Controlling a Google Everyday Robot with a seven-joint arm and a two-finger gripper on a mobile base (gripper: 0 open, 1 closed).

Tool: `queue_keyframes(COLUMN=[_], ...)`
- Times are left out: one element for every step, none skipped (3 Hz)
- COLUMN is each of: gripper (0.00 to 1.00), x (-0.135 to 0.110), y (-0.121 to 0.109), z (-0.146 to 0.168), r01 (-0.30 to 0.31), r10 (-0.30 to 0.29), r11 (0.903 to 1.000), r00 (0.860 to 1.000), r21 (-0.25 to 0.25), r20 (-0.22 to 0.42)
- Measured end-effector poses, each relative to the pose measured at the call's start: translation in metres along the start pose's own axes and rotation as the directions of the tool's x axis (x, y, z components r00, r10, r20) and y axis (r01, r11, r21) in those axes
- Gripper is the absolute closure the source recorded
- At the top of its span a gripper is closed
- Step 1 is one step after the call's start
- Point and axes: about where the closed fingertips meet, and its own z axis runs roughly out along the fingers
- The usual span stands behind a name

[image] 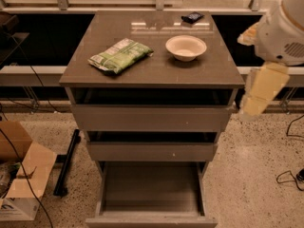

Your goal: Place green jalapeno chip bag into bottom drawer

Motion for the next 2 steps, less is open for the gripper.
queue_keyframes(gripper=[0.00,0.00], x=[-0.052,-0.107], y=[-0.022,-0.047], z=[0.022,0.049], r01=[0.075,0.137], r10=[-0.074,-0.125], r11=[0.9972,0.9897], r00=[0.993,0.968], r21=[-0.005,-0.040], r20=[0.095,0.219])
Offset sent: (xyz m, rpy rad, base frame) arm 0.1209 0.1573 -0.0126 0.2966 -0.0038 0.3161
